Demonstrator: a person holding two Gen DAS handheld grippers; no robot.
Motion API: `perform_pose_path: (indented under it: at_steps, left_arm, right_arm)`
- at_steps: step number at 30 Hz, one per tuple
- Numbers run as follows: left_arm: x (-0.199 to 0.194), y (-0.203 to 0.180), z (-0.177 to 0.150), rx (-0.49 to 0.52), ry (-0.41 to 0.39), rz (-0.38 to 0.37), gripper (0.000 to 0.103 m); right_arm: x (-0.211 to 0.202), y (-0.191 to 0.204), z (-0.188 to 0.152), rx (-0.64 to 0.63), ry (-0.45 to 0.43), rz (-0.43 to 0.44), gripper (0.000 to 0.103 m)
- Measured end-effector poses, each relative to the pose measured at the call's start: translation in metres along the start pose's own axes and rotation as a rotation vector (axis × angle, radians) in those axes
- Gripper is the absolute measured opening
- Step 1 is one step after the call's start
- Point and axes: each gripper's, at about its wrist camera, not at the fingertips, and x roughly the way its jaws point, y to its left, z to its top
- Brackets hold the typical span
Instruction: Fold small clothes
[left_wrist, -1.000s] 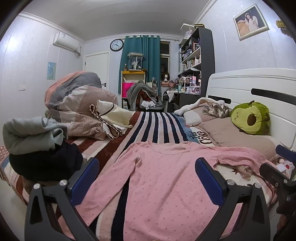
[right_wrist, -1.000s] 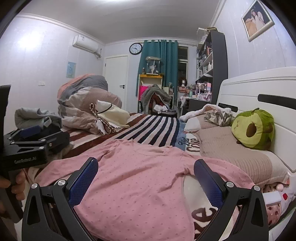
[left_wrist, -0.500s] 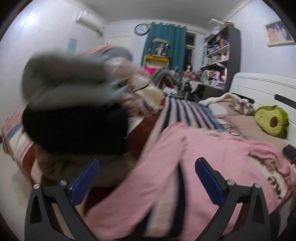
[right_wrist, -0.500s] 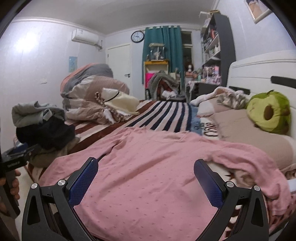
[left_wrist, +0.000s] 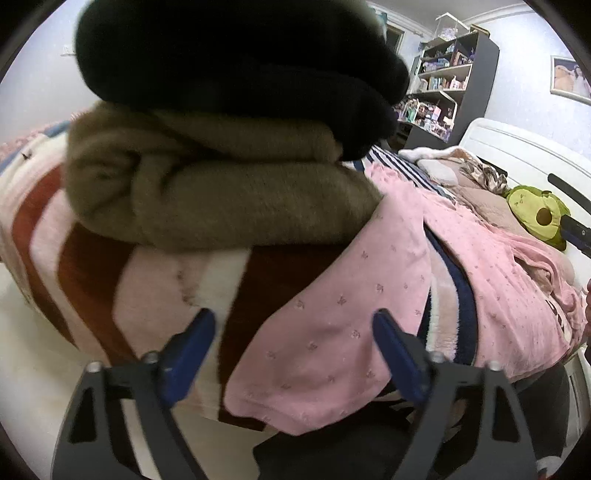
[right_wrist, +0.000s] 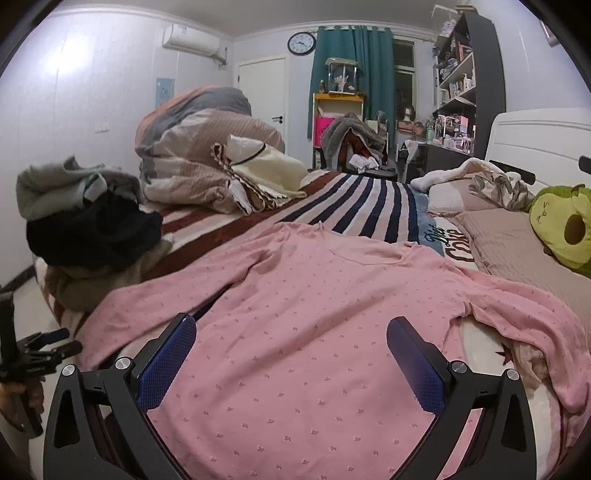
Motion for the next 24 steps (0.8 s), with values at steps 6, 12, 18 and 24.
perform_pose_path:
  at_steps: [6, 12, 18, 24]
  left_arm:
    - [0.008, -0.026, 0.002, 0.066, -0.002, 0.01, 0.044]
    - [0.012, -0.047, 0.011, 0.119, 0.04, 0.002, 0.006]
    - [-0.002, -0.071, 0.026, 0.134, 0.017, -0.079, 0.004]
    - [-0.03, -0.128, 0.063, 0.226, -0.068, -0.13, 0.003]
  right_arm:
    - [0.004, -0.005, -0.002, 0.018, 0.014, -0.011, 0.102]
    - [0.009, -0.017, -0.004, 0.122, 0.023, 0.039, 0.102]
    - [0.001, -0.025, -0.01, 0.14, 0.01, 0.053, 0.102]
    - [-0.009, -0.039, -0.021, 0.173, 0.011, 0.11, 0.102]
